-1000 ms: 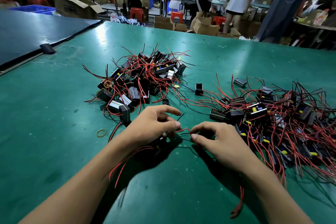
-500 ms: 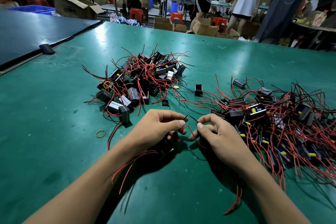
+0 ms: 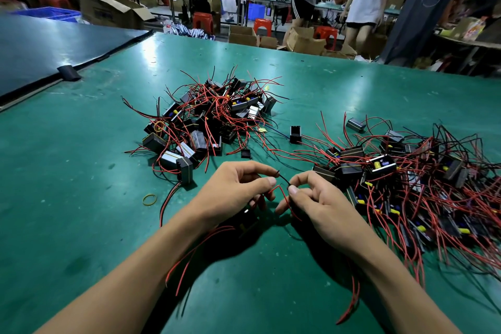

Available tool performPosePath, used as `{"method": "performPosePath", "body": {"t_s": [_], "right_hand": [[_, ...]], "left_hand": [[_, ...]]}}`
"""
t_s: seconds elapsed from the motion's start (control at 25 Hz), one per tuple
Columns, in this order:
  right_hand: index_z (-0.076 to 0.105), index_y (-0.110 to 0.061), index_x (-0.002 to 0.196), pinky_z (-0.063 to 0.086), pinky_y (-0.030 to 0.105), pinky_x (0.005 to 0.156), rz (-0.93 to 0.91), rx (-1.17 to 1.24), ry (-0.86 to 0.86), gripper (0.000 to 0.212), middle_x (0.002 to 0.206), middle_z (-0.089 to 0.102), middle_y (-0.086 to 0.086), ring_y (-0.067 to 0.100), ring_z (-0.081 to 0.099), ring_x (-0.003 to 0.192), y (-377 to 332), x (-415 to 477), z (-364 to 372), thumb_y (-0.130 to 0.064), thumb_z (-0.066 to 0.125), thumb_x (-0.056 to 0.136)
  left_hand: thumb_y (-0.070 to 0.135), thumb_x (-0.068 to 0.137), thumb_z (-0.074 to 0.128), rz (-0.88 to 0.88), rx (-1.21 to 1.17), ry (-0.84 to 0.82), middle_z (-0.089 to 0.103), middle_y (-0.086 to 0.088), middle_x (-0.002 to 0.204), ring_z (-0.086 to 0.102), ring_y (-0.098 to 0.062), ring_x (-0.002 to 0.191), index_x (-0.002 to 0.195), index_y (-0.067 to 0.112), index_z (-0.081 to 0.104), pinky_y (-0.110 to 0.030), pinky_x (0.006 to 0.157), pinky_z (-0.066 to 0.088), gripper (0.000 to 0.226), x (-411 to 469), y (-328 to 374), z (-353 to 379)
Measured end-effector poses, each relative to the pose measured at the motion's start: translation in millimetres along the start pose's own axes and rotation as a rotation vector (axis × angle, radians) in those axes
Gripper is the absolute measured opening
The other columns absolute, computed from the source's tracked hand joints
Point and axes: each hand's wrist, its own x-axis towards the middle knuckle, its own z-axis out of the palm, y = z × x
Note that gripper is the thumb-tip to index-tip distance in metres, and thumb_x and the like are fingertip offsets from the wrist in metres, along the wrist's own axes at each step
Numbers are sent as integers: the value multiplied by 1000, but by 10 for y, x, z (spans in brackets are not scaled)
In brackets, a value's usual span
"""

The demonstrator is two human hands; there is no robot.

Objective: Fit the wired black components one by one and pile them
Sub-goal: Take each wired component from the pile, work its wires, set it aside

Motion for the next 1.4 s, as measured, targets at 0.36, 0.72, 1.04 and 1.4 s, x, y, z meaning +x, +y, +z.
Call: {"method": "performPosePath", "body": {"t_s": [0.36, 0.72, 1.04, 1.4], "right_hand": [[52, -22, 96, 37, 35, 63, -5, 48, 8, 8, 84, 77, 9, 17, 52, 61, 67, 16, 10, -23, 50, 104], [51, -19, 98, 40, 32, 63, 10, 72, 22, 8, 86, 76, 14, 15, 58, 61, 71, 37, 23, -22, 49, 105], [52, -19, 98, 39, 29, 62, 8, 27, 9, 8, 85, 77, 10, 13, 60, 60, 55, 23, 30, -23, 49, 105], [67, -23, 90, 52, 22, 67, -140, -205, 117, 10, 80, 76, -10, 1, 66, 68, -59, -49, 29, -29, 62, 97]], "left_hand": [[17, 86, 73, 78, 25, 25, 68, -3, 65, 57, -14, 62, 96, 11, 76, -21, 58, 47, 12, 13, 5, 31], [14, 84, 75, 127, 29, 116, 63, 1, 59, 53, -9, 55, 88, 12, 78, -21, 51, 45, 5, 29, -12, 89], [13, 83, 76, 192, 80, 161, 61, 10, 56, 48, -2, 52, 86, 8, 78, -15, 51, 39, 6, 17, 19, 117], [7, 84, 73, 234, 89, 169, 63, 11, 60, 51, 3, 55, 81, 6, 76, -10, 55, 39, 5, -10, 43, 167]]}}
